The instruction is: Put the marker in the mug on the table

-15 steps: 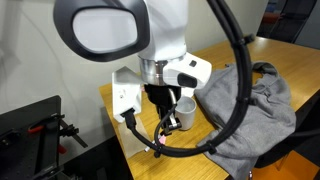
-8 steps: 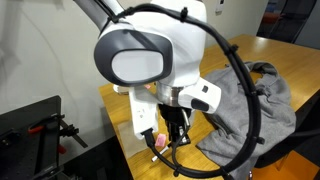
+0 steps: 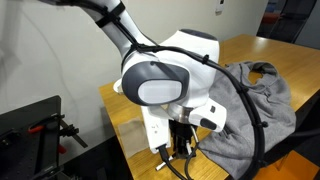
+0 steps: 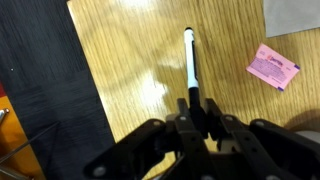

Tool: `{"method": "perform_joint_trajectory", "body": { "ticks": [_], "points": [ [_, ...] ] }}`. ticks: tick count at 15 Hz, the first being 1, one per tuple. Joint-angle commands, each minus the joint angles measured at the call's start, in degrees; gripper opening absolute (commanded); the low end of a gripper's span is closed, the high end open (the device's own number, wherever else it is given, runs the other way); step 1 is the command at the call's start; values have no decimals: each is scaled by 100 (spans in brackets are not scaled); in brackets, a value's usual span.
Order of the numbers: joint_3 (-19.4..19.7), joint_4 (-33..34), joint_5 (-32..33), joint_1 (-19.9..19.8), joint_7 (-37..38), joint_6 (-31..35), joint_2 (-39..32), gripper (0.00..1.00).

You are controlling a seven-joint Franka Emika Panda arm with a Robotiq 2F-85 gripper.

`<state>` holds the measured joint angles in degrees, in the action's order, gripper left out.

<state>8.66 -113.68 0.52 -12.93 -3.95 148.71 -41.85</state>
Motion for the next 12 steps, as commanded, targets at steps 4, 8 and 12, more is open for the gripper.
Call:
{"method": "perform_joint_trajectory", "body": {
  "ticks": [4,8,12],
  "points": [
    [-85,700,-100,-100,39,-770,-491,48],
    [-55,804,-54,-30,84,-828,-526,66],
    [-86,728,-42,25,79,-709,-376,95]
  ]
}}
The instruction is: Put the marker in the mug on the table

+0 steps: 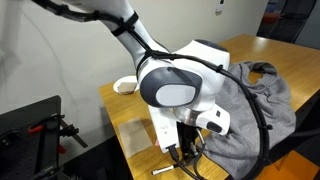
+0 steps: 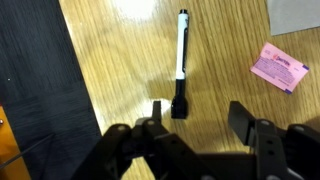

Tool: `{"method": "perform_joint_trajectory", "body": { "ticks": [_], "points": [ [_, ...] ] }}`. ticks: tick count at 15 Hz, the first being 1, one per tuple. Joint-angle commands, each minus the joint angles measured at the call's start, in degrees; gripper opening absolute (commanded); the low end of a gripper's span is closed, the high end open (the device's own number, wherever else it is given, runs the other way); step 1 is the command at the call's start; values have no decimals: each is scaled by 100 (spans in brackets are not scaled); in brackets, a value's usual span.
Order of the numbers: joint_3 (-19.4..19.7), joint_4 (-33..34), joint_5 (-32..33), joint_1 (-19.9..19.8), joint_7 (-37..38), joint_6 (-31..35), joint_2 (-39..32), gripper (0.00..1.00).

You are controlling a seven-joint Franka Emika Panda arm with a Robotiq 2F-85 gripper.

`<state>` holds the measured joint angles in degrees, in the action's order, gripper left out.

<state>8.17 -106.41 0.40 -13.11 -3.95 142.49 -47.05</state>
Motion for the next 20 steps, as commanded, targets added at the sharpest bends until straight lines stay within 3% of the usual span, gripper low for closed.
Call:
{"method": "perform_joint_trajectory", "body": {
  "ticks": [1,14,20],
  "points": [
    [-28,-42,-8,80,94,-60,202,99],
    [99,-570,375,646,197,-118,1388,100],
    [-204,-866,404,628,-230,109,1952,100]
  ]
}}
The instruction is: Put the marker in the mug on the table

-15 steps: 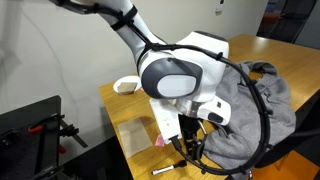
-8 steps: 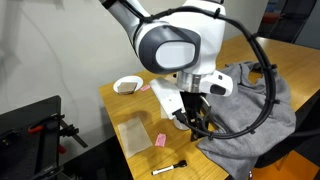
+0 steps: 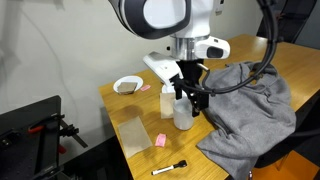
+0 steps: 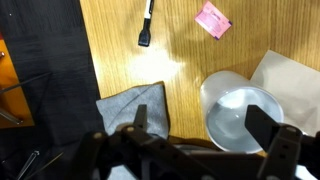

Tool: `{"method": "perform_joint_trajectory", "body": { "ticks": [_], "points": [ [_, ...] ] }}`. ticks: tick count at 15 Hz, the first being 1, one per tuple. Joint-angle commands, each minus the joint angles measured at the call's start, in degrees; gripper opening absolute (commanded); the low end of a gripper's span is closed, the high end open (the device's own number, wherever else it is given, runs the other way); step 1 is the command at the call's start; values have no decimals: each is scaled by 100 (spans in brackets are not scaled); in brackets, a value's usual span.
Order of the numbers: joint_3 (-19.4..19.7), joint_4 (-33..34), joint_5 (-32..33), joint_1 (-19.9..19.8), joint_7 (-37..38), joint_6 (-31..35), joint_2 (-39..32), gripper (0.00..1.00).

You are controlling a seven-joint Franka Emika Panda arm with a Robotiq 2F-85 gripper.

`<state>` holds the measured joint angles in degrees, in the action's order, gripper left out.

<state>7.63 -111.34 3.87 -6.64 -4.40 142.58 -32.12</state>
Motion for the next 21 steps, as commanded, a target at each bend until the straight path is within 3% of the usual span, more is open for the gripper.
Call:
{"method": "perform_joint_trajectory", "body": {
  "ticks": [1,14,21],
  "points": [
    [-206,-452,29,-10,-202,184,562,100],
    [-573,-977,-14,271,-141,86,1685,100],
    [-572,-846,-14,340,-109,89,1616,100]
  ]
}}
